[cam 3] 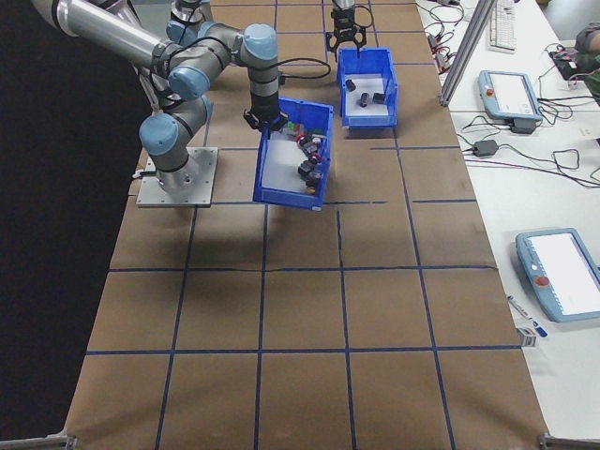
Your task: Place battery box in front
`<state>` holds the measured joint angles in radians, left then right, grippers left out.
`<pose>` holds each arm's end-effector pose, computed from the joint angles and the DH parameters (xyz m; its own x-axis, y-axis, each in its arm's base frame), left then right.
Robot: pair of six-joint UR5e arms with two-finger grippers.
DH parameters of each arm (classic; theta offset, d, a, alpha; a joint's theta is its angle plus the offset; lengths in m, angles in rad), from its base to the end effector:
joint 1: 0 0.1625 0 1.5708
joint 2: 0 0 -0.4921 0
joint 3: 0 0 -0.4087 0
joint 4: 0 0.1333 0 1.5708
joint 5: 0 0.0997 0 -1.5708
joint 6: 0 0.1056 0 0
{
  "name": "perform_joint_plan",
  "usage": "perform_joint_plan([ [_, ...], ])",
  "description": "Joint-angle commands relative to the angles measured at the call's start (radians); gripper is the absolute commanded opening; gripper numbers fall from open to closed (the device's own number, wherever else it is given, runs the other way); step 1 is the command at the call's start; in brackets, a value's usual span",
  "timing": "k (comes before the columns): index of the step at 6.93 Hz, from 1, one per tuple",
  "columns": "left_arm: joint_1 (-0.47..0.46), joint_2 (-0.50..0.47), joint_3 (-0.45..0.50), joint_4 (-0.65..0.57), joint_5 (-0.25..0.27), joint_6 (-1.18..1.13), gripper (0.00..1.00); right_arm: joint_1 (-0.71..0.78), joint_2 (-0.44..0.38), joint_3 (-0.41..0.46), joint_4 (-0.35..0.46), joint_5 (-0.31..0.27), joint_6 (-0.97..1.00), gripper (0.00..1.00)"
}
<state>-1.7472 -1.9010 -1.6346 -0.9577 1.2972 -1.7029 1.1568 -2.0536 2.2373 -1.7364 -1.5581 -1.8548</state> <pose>-0.2745 -0.6178 0.3935 -0.0463 -0.9824 0.1807 -0.9520 0.0982 0.2901 0.0142 -0.3024 0.4163 -0.1296 -0.9915 -0.0138 -0.9914 0.1298 -0.0173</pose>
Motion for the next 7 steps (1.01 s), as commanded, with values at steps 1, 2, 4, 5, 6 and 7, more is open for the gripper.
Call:
perform_joint_plan([
  [1, 0.049, 0.106, 0.082, -0.290, 0.119, 0.441, 0.99, 0.061, -0.065, 0.067, 0.000, 0.030, 0.041, 0.01],
  [2, 0.060, 0.161, 0.090, -0.367, 0.182, 0.700, 0.99, 0.069, -0.059, 0.067, 0.000, 0.039, 0.049, 0.01],
  [4, 0.092, 0.258, 0.069, -0.421, 0.256, 1.293, 0.99, 0.125, -0.050, 0.061, -0.018, 0.065, 0.092, 0.01],
  [5, 0.109, 0.291, 0.068, -0.494, 0.281, 1.476, 0.99, 0.182, -0.005, 0.053, -0.043, 0.066, 0.167, 0.01],
  [6, 0.132, 0.321, 0.068, -0.559, 0.309, 1.611, 0.99, 0.280, 0.050, 0.035, -0.102, 0.064, 0.262, 0.01],
  [7, 0.140, 0.360, 0.068, -0.608, 0.316, 1.745, 0.99, 0.428, 0.079, 0.024, -0.120, 0.061, 0.405, 0.01],
])
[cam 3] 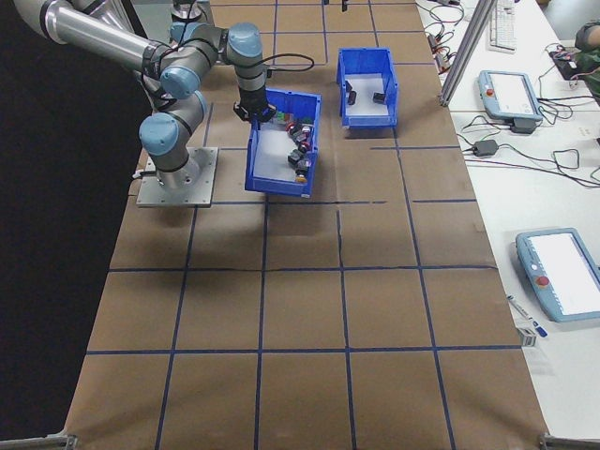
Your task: Place battery box in front
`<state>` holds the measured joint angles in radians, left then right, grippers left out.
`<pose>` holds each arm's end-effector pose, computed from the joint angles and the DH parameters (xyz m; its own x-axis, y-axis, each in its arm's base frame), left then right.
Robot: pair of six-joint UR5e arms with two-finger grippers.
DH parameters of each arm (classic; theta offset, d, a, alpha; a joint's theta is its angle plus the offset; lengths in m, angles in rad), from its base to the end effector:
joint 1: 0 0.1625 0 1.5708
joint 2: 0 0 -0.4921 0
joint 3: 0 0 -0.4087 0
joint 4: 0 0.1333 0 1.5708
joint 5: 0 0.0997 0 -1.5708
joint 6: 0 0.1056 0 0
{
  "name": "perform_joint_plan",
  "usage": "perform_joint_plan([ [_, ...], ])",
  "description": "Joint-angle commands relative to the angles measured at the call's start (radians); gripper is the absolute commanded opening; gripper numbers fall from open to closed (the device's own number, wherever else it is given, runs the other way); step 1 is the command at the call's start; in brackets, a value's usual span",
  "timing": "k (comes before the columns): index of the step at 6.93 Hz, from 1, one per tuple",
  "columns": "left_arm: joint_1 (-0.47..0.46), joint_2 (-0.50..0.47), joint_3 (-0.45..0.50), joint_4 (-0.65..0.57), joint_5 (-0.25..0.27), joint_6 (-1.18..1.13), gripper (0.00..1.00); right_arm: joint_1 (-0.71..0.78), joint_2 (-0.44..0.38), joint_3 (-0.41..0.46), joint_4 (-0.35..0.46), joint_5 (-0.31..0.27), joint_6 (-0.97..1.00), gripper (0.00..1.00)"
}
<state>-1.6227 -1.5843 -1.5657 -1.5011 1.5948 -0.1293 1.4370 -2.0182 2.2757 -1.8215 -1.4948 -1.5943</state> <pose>-0.1576 -0.5138 0.5519 -0.9968 -0.0786 -0.0159 -0.0774 0.9950 -0.0638 0.1025 -0.2976 0.3961 -0.1101 -0.9939 -0.0050 -0.9910 0.1102 -0.0761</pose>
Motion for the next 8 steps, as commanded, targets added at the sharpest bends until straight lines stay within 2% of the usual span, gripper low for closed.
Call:
perform_joint_plan([
  [1, 0.015, 0.076, -0.002, -0.132, 0.019, 0.253, 0.99, 0.272, 0.082, -0.015, -0.112, -0.013, 0.243, 0.01],
  [2, 0.015, 0.087, -0.002, -0.184, 0.020, 0.275, 0.99, 0.366, 0.135, -0.016, -0.175, -0.016, 0.331, 0.01],
  [3, 0.015, 0.115, -0.002, -0.230, 0.019, 0.275, 0.99, 0.449, 0.188, -0.016, -0.235, -0.044, 0.380, 0.01],
  [4, 0.015, 0.135, -0.016, -0.249, 0.016, 0.274, 0.99, 0.535, 0.231, -0.016, -0.301, -0.071, 0.395, 0.01],
  [5, 0.015, 0.154, -0.034, -0.249, 0.013, 0.272, 0.99, 0.569, 0.268, -0.016, -0.349, -0.071, 0.396, 0.01],
  [7, 0.015, 0.175, -0.059, -0.240, 0.007, 0.261, 0.99, 0.603, 0.323, -0.015, -0.393, -0.070, 0.442, 0.02],
  [8, 0.015, 0.176, -0.059, -0.240, 0.007, 0.258, 0.99, 0.605, 0.335, -0.013, -0.394, -0.068, 0.474, 0.12],
])
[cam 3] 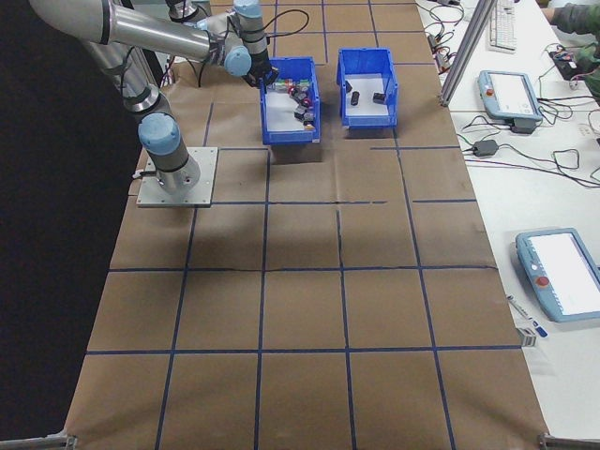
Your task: Place battery box in front
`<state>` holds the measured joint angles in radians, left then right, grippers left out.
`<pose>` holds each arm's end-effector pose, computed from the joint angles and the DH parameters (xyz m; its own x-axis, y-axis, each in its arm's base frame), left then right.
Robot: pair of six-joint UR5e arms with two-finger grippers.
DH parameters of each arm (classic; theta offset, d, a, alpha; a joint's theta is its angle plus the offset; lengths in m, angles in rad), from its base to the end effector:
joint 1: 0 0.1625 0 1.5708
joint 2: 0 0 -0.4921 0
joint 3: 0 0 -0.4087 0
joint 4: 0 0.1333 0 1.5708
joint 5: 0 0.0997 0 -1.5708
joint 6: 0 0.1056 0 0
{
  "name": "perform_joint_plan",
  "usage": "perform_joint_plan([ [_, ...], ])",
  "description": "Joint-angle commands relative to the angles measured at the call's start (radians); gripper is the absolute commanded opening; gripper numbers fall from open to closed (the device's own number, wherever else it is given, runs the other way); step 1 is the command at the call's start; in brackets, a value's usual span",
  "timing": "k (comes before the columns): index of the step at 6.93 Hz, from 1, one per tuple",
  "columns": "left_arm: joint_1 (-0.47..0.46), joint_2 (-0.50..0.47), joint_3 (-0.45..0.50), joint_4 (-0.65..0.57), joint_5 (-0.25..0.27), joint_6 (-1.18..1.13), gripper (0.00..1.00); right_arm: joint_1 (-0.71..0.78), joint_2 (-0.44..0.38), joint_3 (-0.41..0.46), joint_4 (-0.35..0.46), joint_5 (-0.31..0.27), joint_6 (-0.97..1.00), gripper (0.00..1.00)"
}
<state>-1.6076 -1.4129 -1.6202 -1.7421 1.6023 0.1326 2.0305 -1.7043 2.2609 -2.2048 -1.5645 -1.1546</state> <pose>-0.1454 -0.4167 0.5811 -0.9851 0.1703 -0.0229 0.1684 0.9835 0.0664 0.2927 -0.2892 0.3367 0.0424 -0.9968 0.0682 -0.9983 -0.0450 -0.0370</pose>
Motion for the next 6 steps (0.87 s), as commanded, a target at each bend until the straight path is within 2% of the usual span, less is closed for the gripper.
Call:
perform_joint_plan([
  [1, 0.000, 0.005, -0.004, -0.001, -0.001, -0.007, 0.99, 0.011, 0.038, 0.003, -0.012, 0.009, 0.052, 0.37],
  [2, 0.000, 0.005, -0.004, 0.001, -0.002, -0.011, 0.99, 0.011, 0.057, 0.002, -0.010, 0.011, 0.085, 0.42],
  [3, 0.000, 0.003, -0.003, 0.006, -0.004, -0.021, 0.99, 0.011, 0.061, 0.000, -0.010, 0.012, 0.093, 0.75],
  [4, 0.000, -0.007, 0.015, 0.006, -0.004, -0.036, 0.99, 0.010, 0.054, -0.003, -0.010, 0.012, 0.092, 1.00],
  [5, 0.002, 0.000, -0.006, 0.006, -0.004, -0.038, 0.99, 0.007, 0.043, -0.027, -0.007, 0.011, 0.093, 1.00],
  [6, 0.006, -0.003, -0.001, 0.015, -0.004, -0.039, 0.99, 0.004, 0.037, -0.091, 0.026, 0.005, 0.096, 1.00],
])
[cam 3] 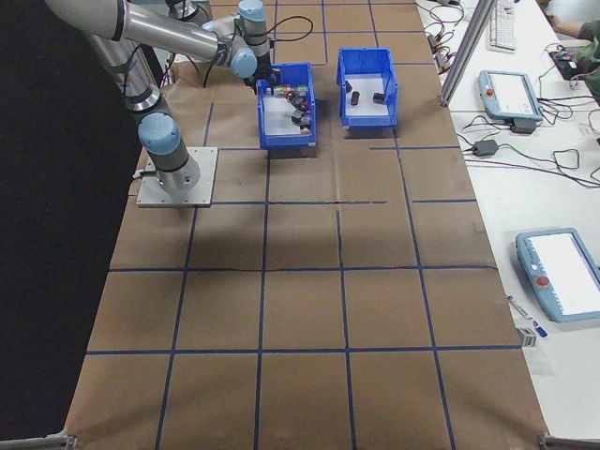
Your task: Place battery box in front
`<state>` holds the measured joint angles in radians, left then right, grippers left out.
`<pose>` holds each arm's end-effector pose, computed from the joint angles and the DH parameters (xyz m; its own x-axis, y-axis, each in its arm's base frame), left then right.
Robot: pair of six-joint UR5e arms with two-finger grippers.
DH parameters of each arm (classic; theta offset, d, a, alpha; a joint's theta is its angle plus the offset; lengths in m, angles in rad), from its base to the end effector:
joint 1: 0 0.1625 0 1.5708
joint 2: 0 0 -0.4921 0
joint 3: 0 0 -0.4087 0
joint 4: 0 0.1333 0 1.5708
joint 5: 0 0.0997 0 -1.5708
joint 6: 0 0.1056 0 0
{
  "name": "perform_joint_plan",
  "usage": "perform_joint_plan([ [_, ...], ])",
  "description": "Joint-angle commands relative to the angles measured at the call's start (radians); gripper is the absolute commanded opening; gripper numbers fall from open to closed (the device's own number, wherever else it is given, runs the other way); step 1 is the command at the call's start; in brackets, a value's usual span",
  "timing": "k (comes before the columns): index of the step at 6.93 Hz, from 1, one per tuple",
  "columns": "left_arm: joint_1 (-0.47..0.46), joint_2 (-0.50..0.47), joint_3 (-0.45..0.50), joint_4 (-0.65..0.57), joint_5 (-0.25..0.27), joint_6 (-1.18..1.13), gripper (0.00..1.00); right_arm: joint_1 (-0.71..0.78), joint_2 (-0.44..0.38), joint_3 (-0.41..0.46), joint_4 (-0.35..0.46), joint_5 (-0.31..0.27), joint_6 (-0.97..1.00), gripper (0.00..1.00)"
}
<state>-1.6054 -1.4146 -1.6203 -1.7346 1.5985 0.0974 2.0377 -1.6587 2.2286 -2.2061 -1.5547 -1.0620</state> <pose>-0.1449 -0.4186 0.5811 -0.9909 0.1330 -0.0220 0.1315 0.9895 0.0595 0.3039 -0.3029 0.3333 -0.0424 -0.9979 0.0493 -0.9981 0.0402 -0.0459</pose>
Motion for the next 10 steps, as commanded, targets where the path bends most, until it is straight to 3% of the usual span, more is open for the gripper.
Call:
perform_joint_plan([
  [1, 0.025, -0.006, -0.007, 0.012, 0.000, -0.013, 0.99, -0.022, -0.015, -0.149, 0.139, -0.004, 0.007, 1.00],
  [2, 0.051, -0.004, -0.013, 0.012, -0.002, -0.013, 0.99, -0.048, -0.016, -0.237, 0.232, -0.010, 0.025, 1.00],
  [5, 0.059, -0.007, -0.041, 0.050, -0.003, -0.034, 0.99, -0.319, -0.018, -0.409, 0.319, 0.001, 0.055, 0.99],
  [6, 0.059, -0.009, -0.043, 0.050, -0.003, -0.034, 0.99, -0.400, -0.019, -0.443, 0.360, 0.002, 0.294, 0.99],
  [8, 0.058, -0.015, -0.043, 0.050, -0.003, -0.034, 0.99, -0.435, 0.006, -0.528, 0.356, 0.002, 0.845, 1.00],
  [10, 0.058, -0.014, -0.043, 0.050, -0.003, -0.034, 0.99, -0.435, 0.121, -0.625, 0.377, -0.007, 1.066, 1.00],
])
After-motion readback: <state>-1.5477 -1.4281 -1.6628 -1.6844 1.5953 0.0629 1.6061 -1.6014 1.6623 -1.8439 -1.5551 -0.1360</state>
